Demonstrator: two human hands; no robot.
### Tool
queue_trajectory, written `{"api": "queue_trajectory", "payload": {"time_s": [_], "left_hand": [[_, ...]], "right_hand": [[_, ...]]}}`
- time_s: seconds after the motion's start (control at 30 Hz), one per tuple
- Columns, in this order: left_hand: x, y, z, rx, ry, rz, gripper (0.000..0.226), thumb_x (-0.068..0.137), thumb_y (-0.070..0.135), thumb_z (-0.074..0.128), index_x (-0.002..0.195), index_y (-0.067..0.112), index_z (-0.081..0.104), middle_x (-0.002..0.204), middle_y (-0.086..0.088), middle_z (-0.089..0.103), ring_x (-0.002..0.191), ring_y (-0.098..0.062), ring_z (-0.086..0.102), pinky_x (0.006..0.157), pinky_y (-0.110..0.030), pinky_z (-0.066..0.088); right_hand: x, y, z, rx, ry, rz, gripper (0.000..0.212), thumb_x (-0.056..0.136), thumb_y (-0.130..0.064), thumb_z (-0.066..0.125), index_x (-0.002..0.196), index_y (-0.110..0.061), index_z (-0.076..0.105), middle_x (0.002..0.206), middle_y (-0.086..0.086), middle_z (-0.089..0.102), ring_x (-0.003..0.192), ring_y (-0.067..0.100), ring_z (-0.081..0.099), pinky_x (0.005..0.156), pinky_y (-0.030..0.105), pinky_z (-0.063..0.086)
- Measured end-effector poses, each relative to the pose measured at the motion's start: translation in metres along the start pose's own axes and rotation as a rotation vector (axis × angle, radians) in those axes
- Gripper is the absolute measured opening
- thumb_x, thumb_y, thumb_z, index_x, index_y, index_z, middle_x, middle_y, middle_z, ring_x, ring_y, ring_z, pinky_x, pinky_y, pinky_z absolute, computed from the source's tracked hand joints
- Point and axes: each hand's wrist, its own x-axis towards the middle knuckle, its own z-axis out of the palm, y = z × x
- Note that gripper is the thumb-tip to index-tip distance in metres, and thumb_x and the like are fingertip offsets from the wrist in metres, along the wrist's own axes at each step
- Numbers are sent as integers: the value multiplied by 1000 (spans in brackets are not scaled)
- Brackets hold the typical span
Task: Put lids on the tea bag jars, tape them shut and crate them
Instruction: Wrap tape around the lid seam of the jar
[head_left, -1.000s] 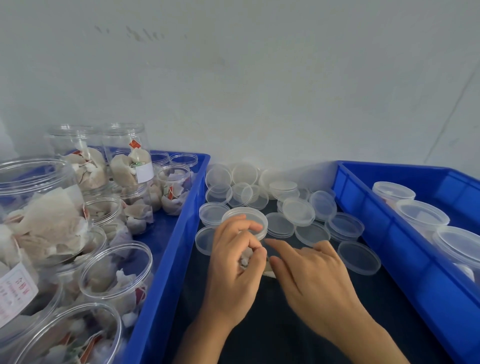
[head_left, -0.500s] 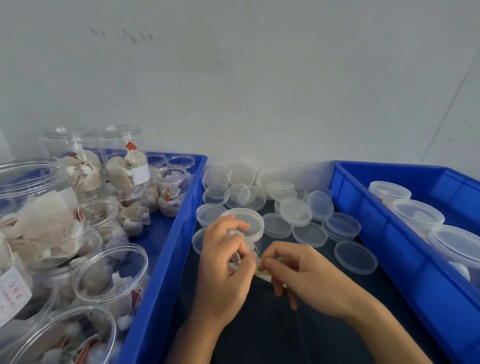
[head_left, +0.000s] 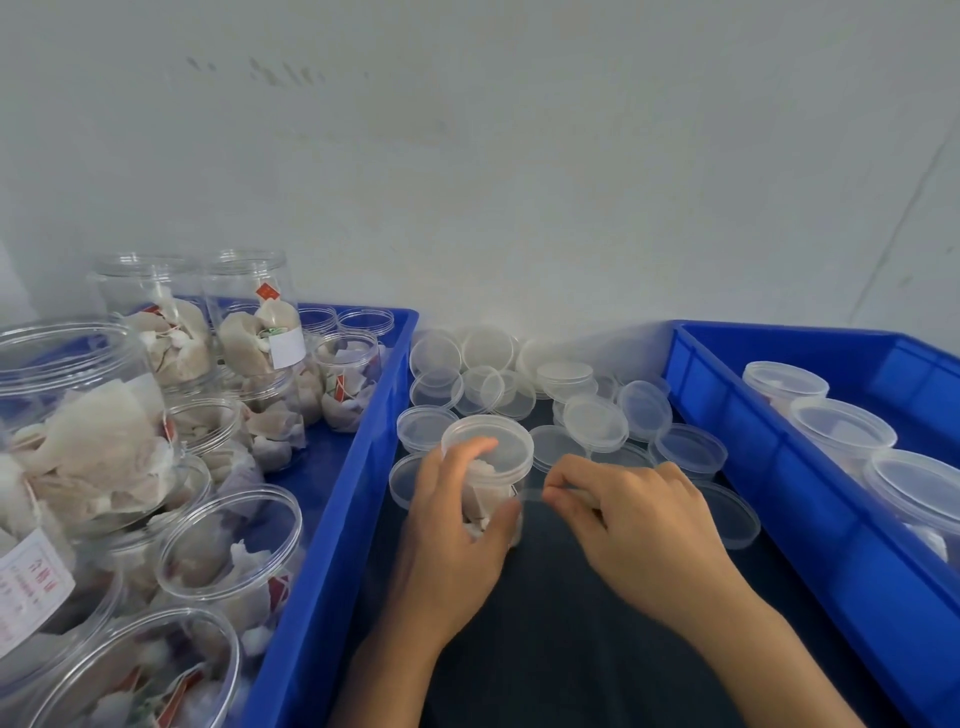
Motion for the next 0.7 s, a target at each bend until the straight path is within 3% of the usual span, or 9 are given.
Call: {"api": "queue_trajectory", "payload": {"time_s": [0.07,0.13,0.23,0.47,0.57,0.7], "left_hand": [[1,0,-1,-5,-4,-18,54,94,38,78,130,62,47,138,26,47,129,16,43,94,-1,38],[-1,1,-2,-102,-23,-68,54,93,52,71,138,60,42,134,26,55,125,5,56,96,-15,49],[-3,4,-1,-218,-21,-116,55,89,55,56,140,62,37,107,17,69,95,-10,71,78,-30,57],[-3,7,-1,-240,-51,-148,59,84,42,49,138,65,42,108,21,67,94,-9,68,75,-19,55],[-2,6,3,-239,-43,-149,48,86,32,48,129,51,45,108,24,61,94,-8,65,73,-18,50],[3,8,4,-255,-49,-138,35,88,23,49,117,41,46,95,12,64,80,-13,63,66,-19,49]], "right_hand": [[2,2,0,-8,24,-17,24,106,-58,35,106,-41,52,70,-21,56,73,11,57,91,38,43],[2,2,-1,19,56,-33,25,105,-58,36,102,-40,53,63,-20,54,67,11,55,88,38,42],[2,3,-5,25,77,-46,28,103,-61,36,96,-41,53,53,-16,49,59,12,52,77,34,38],[3,3,-7,75,98,-28,25,104,-61,39,97,-43,55,57,-16,57,65,14,58,74,31,33],[6,2,-8,78,99,-29,20,105,-60,41,95,-46,52,56,-16,55,65,14,58,75,31,35],[8,-1,-8,9,138,-26,27,103,-61,39,98,-43,59,52,-17,49,59,12,52,72,31,31]]}}
